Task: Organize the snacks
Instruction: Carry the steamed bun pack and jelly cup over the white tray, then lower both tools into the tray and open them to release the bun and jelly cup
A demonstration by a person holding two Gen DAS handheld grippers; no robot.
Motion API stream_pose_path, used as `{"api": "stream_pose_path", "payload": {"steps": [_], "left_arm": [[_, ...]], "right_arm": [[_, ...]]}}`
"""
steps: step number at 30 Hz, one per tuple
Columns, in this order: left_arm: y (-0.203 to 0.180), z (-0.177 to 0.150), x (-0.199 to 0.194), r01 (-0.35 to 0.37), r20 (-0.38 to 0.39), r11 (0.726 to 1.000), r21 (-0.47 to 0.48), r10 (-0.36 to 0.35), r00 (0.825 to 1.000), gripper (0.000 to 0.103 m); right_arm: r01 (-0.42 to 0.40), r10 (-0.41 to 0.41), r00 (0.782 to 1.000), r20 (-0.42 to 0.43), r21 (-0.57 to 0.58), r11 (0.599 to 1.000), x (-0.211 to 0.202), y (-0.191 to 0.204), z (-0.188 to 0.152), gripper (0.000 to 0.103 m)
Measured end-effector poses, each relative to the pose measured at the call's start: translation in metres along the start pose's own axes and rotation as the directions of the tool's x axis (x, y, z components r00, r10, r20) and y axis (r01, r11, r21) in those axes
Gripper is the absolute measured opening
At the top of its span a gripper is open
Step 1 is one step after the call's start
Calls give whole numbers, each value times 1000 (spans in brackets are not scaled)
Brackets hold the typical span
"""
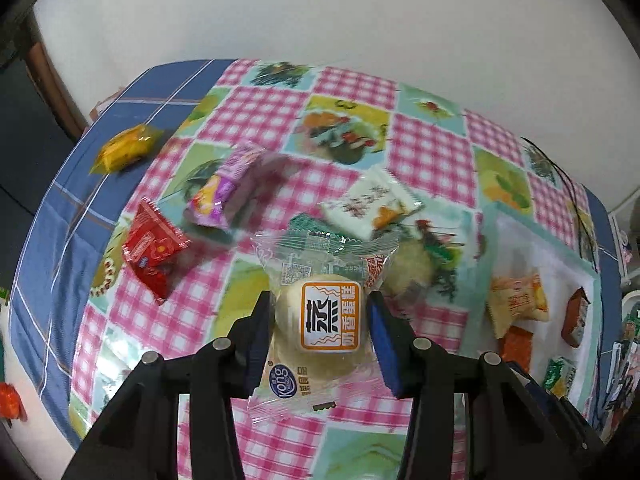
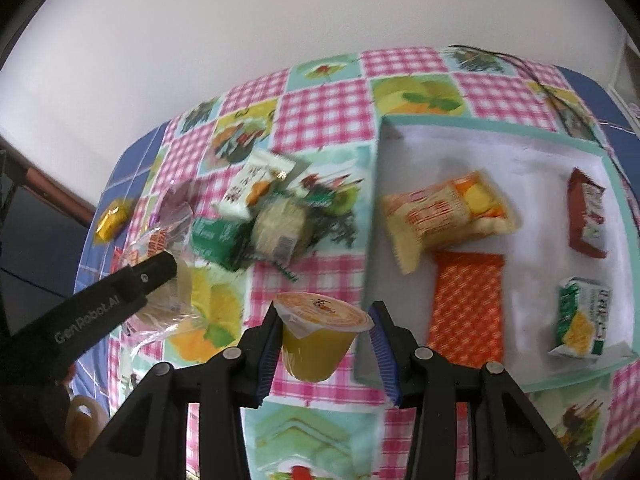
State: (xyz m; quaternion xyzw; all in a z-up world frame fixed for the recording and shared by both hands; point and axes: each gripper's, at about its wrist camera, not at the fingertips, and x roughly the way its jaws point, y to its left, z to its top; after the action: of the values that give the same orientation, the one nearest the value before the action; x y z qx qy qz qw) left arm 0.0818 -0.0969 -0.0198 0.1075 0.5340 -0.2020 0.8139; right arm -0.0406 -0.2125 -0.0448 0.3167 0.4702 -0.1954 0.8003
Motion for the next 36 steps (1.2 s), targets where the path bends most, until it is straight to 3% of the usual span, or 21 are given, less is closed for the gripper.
{"api": "stream_pose_path", "payload": {"steps": [10,22,36], "left_arm": [[-62,6,-11,37,55,994,99,-43,998,48],[-132,12,-16,85,129,968,235,-118,985,48],[-196,14,15,60,253,920,387,-169,953,48]], "right_arm": [[41,-49,996,77,95,995,-26,-53,17,46],[84,-120,981,150,226,971,-42,-124,35,46],[111,-154,975,157,252,961,-18,-157,50,46]]}}
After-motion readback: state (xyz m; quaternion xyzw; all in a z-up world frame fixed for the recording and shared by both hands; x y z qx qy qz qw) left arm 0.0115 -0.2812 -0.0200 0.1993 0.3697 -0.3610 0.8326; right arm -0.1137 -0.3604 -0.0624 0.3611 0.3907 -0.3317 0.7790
